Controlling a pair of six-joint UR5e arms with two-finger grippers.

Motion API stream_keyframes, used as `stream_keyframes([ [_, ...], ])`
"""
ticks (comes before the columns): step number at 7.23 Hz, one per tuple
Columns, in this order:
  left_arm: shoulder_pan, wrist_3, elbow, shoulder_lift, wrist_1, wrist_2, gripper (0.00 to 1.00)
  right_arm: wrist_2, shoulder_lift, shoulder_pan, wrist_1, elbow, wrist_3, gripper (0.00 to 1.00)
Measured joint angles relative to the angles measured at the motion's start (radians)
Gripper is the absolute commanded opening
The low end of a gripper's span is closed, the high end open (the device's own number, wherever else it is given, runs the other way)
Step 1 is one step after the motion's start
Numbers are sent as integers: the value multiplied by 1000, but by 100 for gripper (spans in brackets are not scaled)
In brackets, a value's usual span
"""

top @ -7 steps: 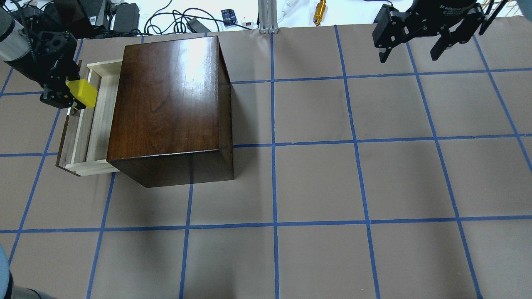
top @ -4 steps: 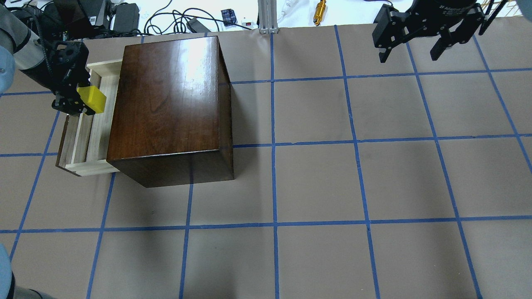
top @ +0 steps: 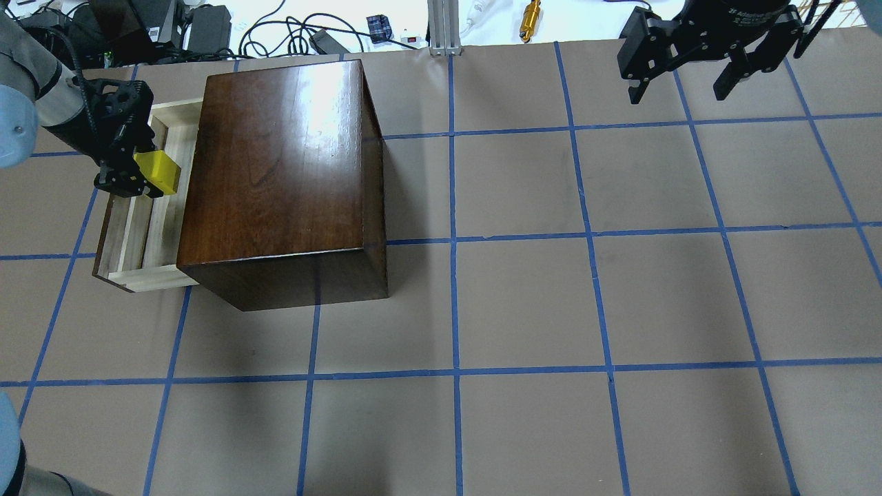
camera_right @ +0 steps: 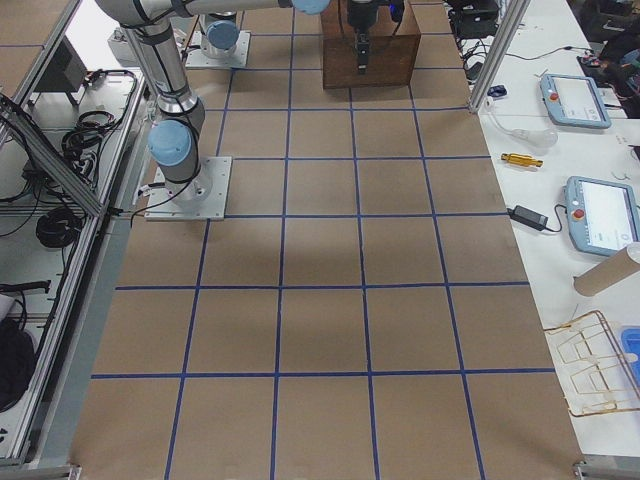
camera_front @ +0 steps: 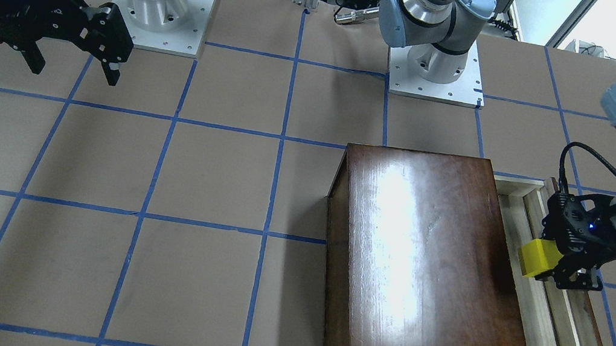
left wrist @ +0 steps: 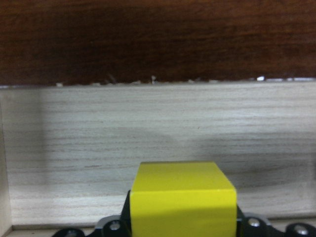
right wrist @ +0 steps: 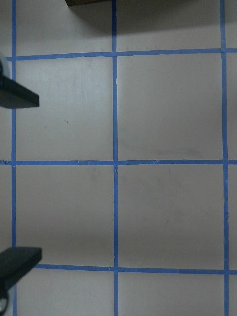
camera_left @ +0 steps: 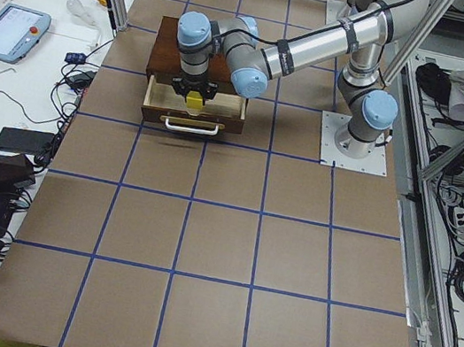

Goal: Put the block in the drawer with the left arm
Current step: 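Lower the cube into the drawer and open the left gripper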

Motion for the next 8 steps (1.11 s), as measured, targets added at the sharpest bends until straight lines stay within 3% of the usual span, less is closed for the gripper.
stream_keyframes([
  [2, 1, -5, -33, -6, 58, -1, 66, -1, 0, -1, 0, 0, 0, 100],
  [3, 2, -8, -48, -6, 88, 0, 91, -1, 0, 0, 0, 0, 0, 100],
  [4, 2, -8, -56, -6, 102, 1, 100, -1, 0, 0, 0, 0, 0, 100],
  [8, -1, -39, -40, 17, 99, 6, 100, 0, 0, 1, 0, 0, 0, 100],
])
